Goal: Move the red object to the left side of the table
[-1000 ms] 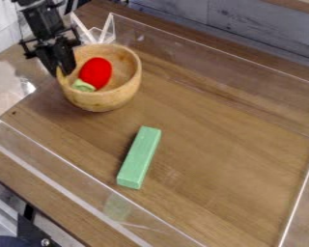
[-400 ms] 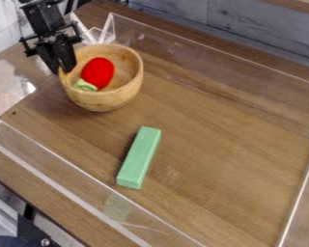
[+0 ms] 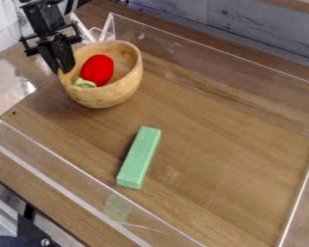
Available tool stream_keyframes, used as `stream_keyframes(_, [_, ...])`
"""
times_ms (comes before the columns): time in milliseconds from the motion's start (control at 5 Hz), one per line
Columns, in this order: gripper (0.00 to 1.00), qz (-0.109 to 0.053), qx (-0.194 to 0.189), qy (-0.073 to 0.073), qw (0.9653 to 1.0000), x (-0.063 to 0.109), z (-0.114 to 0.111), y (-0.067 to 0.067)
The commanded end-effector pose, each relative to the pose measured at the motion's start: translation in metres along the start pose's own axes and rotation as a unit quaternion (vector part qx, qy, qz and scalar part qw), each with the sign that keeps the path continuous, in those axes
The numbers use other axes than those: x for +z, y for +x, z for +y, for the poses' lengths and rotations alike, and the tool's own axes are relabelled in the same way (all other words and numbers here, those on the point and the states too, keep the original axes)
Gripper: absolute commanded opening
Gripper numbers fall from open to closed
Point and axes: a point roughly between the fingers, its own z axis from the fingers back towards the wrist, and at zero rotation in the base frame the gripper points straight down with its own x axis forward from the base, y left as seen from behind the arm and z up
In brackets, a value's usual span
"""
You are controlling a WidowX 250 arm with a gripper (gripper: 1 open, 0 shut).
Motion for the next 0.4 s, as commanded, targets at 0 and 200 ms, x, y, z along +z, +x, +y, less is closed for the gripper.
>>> stream_keyframes(0, [1.0, -0.054, -0.021, 0.021, 0.9981, 0.0379, -0.0136, 0.0026])
stream_keyframes(200, [0.0, -0.054, -0.022, 0.019, 0.9981, 0.0407, -0.0152, 0.0014])
